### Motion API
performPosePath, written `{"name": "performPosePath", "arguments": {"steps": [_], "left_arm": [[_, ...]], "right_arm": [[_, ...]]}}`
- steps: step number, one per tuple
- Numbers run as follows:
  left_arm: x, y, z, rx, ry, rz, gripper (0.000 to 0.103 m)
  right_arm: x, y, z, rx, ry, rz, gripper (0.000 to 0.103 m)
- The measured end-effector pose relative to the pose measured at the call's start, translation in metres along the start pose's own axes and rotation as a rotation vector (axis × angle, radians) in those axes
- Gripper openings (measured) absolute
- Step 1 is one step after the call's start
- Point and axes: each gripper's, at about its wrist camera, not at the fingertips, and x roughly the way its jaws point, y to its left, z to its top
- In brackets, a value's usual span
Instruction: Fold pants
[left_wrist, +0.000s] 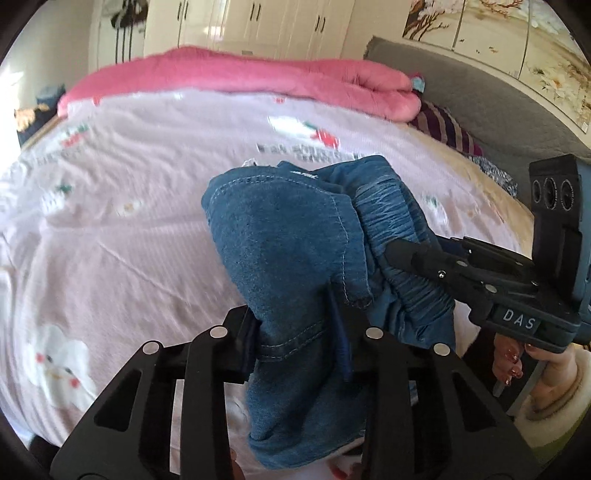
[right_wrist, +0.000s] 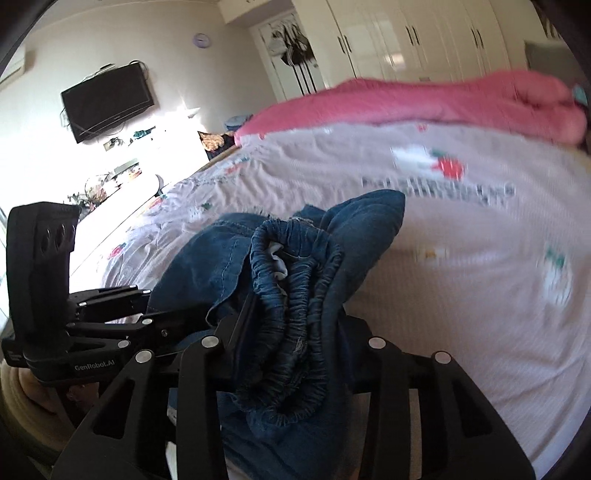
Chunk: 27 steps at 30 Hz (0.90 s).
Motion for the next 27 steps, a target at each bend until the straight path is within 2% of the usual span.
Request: {"name": "performPosePath", "arguments": {"steps": [6, 12, 20, 27], "left_arm": [[-0.005, 0.008, 0.025, 0.0, -0.05, 0.021, 0.025], [0.004, 0.021, 0.041, -0.01, -0.055, 0.044, 0.025], [0.03, 0.044, 0.046, -0.05, -0.026, 0.048, 0.025], [0.057, 0.055, 0.039, -0.075, 0.028, 0.054, 0.025]], "right_arm": [[0.009, 0.0, 0.028, -0.017, -0.03, 0.002, 0.037], [0.033, -0.004, 0.048, -0.017, -0.02, -0.002, 0.037], [0.069, -0.011, 0.053, 0.012, 0.03, -0.008, 0.037], [0.098, -0.024, 0.045, 0.064, 0.096, -0.017, 0.037]]}}
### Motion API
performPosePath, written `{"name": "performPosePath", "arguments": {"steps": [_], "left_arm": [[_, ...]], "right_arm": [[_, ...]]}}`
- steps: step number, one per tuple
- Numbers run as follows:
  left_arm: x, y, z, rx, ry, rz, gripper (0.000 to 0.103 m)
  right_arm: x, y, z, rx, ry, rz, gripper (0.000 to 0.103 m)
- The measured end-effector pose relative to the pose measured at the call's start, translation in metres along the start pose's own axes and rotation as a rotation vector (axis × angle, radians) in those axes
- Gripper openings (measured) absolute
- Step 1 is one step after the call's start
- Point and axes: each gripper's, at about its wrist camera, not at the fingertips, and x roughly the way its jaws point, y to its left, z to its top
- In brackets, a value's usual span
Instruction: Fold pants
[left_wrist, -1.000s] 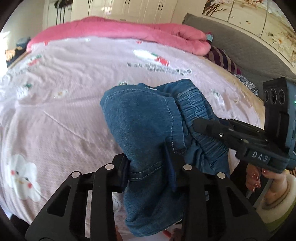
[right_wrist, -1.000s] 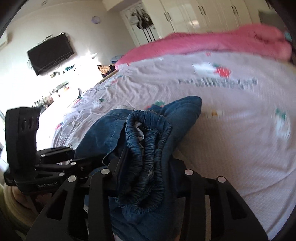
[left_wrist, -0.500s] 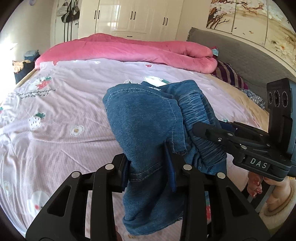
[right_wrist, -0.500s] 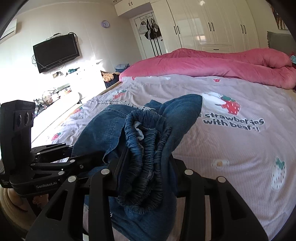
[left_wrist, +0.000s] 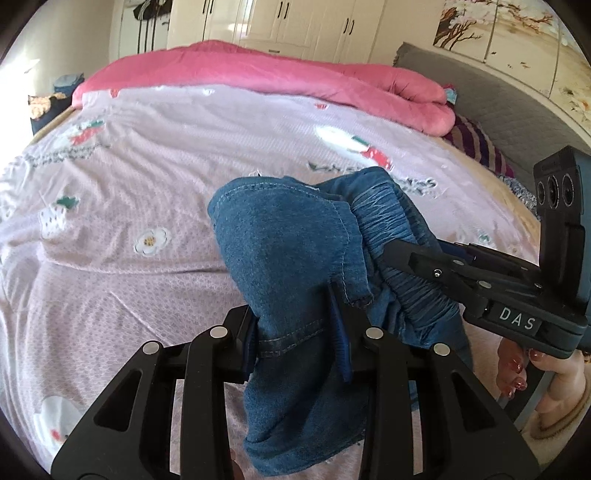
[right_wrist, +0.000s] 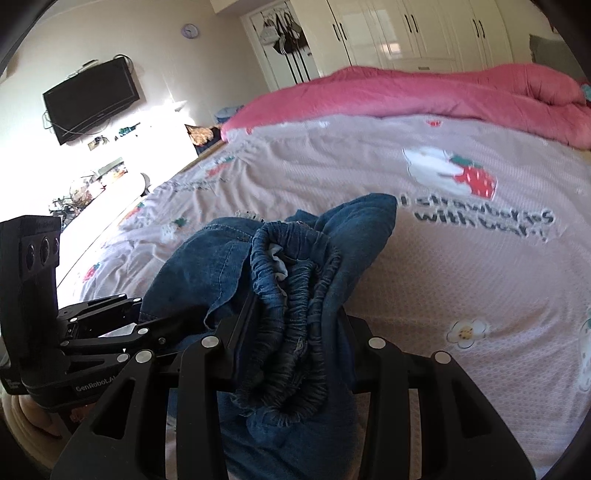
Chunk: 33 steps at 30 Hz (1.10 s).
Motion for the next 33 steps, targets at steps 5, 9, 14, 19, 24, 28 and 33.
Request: {"name": "performPosePath", "arguments": {"steps": [5, 9, 14, 19, 24, 28, 33], "left_arm": [[0.01, 0.004, -0.005, -0.008, 0.02, -0.001, 0.026], [0.012, 0.008, -0.008, -0.022, 0.031, -0.008, 0.029], [0.013, 0.009, -0.011, -0.024, 0.036, -0.005, 0.036], [0.011, 0.01, -0.012, -0.03, 0.039, 0.002, 0.042], [0.007, 0.012, -0.015, -0.033, 0.044, 0.002, 0.046], [0.003, 0.013, -0.016, -0.036, 0.044, 0.004, 0.049], [-0.002, 0.013, -0.016, -0.036, 0.039, 0.012, 0.053]], "right_arm": [[0.012, -0.014, -0.005, 0.074, 0.038, 0.011, 0.039], [0.015, -0.021, -0.008, 0.119, 0.055, 0.006, 0.044], [0.013, -0.017, -0.01, 0.093, 0.054, -0.043, 0.052], [0.005, -0.013, -0.012, 0.078, 0.039, -0.068, 0.056], [-0.002, -0.013, -0.013, 0.071, 0.038, -0.09, 0.062], [-0.005, -0.014, -0.014, 0.074, 0.041, -0.099, 0.065], [-0.011, -0.012, -0.012, 0.076, 0.027, -0.094, 0.066]]}}
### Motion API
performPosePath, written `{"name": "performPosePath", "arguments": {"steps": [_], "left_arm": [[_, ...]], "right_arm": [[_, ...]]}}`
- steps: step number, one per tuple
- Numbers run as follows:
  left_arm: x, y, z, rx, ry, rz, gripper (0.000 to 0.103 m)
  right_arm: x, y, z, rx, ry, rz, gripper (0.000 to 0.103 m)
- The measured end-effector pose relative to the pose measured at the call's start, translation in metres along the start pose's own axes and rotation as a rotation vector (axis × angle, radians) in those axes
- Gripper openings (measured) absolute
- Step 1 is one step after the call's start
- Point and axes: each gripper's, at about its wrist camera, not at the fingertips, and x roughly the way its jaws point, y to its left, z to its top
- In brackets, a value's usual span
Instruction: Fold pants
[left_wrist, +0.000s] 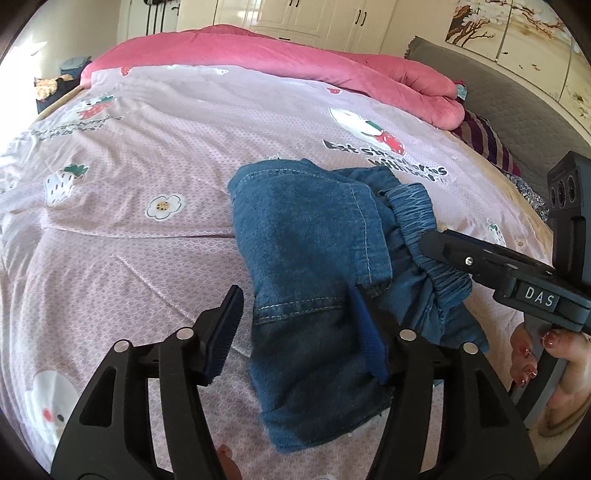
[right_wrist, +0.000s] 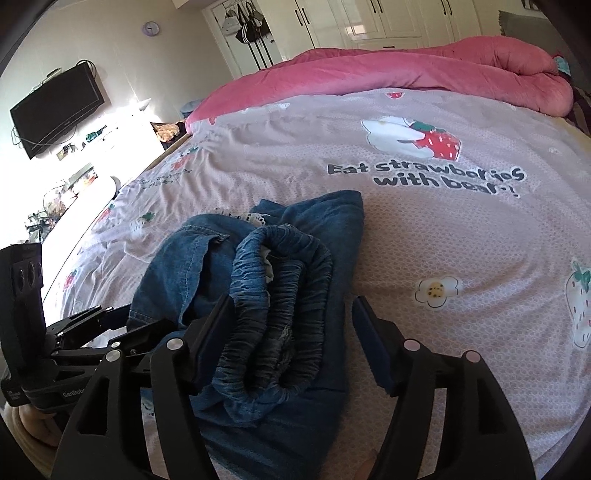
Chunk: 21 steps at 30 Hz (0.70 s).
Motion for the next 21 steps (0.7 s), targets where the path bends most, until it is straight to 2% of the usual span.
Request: {"name": "performPosePath", "arguments": {"steps": [17, 21], "left_arm": [[-0.02, 0.002, 0.003, -0.021, -0.045, 0.015, 0.072], [-0.026, 0.003, 0.005, -0.025, -0.059, 0.022, 0.082]], "right_arm": [[-0.022, 0.002, 0.006, 0.025, -0.041, 0.003, 0.081], [-0.025, 0.005, 0.007, 0.026, -0.048, 0.002, 0.084]]}}
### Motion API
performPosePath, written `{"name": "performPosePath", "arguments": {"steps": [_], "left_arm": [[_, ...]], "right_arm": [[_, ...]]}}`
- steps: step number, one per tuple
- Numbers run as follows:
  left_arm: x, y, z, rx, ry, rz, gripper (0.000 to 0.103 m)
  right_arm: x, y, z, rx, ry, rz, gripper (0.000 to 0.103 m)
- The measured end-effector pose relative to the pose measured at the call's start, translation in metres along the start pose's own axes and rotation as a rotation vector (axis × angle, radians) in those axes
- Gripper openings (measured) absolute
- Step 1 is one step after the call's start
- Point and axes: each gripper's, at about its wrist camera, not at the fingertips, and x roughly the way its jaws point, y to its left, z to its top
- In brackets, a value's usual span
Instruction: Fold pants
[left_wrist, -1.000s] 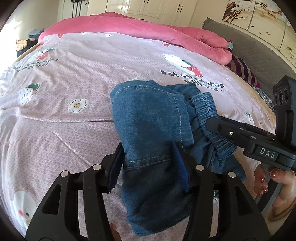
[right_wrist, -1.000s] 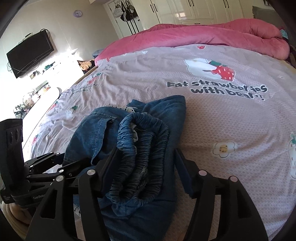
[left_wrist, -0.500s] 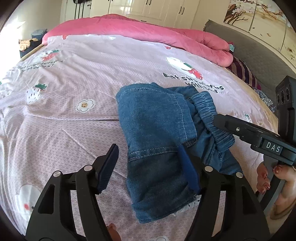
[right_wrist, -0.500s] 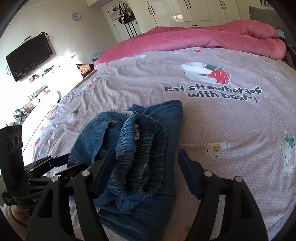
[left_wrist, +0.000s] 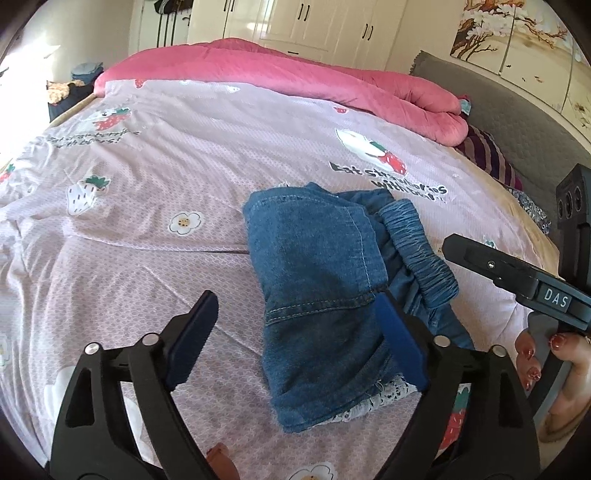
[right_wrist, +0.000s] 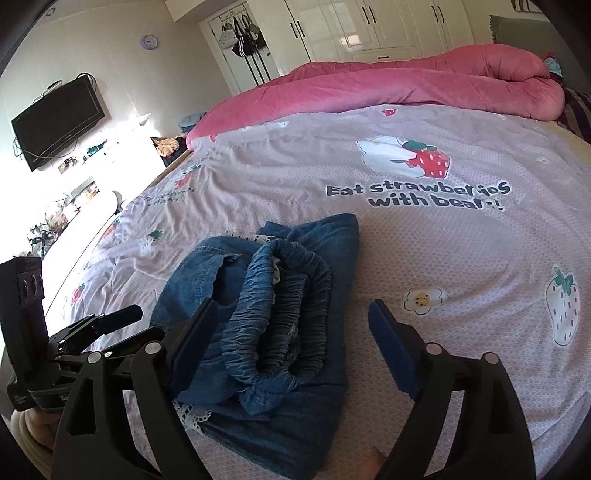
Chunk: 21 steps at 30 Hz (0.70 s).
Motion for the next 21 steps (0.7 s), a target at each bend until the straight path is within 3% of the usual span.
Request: {"name": "performPosePath", "arguments": {"steps": [6, 21], "left_arm": [[-0.006, 0.001, 0.001, 0.001, -0.014, 0.016, 0.093], [-0.021, -0.001, 0.001, 0.005, -0.029, 0.05, 0.093]], "right_arm": [[-0.005, 0.005, 0.002, -0.007, -0.01, 0.002, 0.09], [-0.021, 0.016, 0.004, -0.023, -0.036, 0.0, 0.096]]}}
